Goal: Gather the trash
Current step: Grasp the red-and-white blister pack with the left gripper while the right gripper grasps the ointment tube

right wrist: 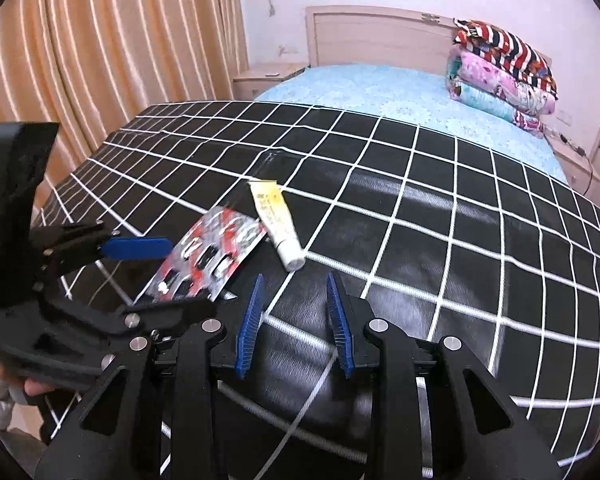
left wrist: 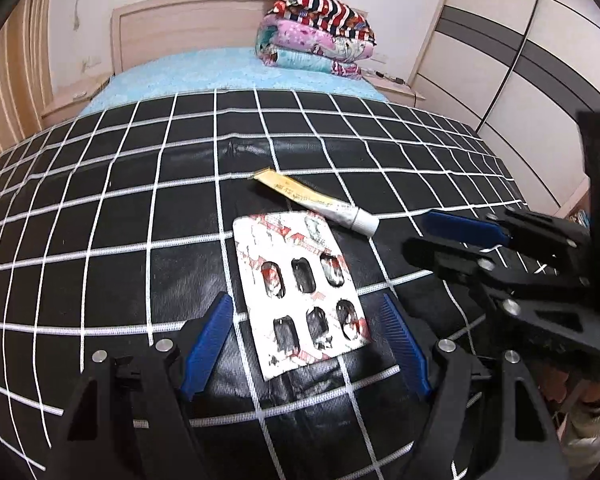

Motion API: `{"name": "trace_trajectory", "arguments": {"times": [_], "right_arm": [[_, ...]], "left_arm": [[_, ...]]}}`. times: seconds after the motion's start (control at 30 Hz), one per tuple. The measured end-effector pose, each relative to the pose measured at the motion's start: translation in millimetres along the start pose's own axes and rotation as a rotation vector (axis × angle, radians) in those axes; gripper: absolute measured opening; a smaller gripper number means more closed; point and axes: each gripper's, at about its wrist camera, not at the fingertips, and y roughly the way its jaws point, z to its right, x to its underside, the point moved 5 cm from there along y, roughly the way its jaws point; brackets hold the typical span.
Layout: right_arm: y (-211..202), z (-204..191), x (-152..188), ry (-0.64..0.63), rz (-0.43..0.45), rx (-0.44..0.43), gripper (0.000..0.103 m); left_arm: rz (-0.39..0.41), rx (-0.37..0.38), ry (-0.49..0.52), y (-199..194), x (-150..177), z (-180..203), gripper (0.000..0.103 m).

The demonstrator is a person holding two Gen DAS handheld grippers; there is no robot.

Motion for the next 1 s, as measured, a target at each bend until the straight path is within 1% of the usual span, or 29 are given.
{"name": "trace_trajectory", "arguments": {"times": [0.13, 0.3, 0.33, 0.4, 0.43, 0.5, 0.53, 0.6, 0.73, 0.8, 1.0], "right_arm": [[9, 2, -7, -0.003, -0.009, -0.015, 0.033], [22, 1, -16, -0.019, -0.021, -0.018, 0.033], [24, 2, -16, -0.014, -0.028, -0.014, 0.033], [29, 3, -16, -0.014, -0.041, -0.016, 0.033], [31, 3, -15, -0.017, -0.048, -0.019, 0.033], [32, 2, -15, -0.033, -0.048, 0.0, 0.024], [31, 1, -14, -0.041, -0.049, 0.007, 0.018], [29, 2, -14, -0.037, -0.048, 0.006, 0.015], [24, 1, -13, -0.036, -0.033, 0.022, 0.015], [21, 0, -12, -0.03, -0.028, 0.024, 0.014], [5, -10, -7, -0.045, -0.011, 0.05, 0.014]], "left_arm": [[0.002, -0.02, 0.009, 3, -3, 1, 0.072], [0.007, -0.072, 0.049, 8, -4, 5, 0.072], [0.008, -0.082, 0.058, 8, -3, 8, 0.071], [0.013, -0.106, 0.069, 10, -4, 9, 0.064], [0.016, -0.105, 0.066, 9, -5, 8, 0.061], [0.018, -0.095, 0.062, 10, -5, 7, 0.06], [0.02, -0.096, 0.07, 10, -4, 7, 0.06], [0.025, -0.096, 0.08, 9, -2, 7, 0.059], [0.043, -0.1, 0.081, 0, 1, 4, 0.058], [0.059, -0.115, 0.087, -7, 3, 3, 0.058], [0.094, -0.112, 0.078, -29, 6, 2, 0.058]]}}
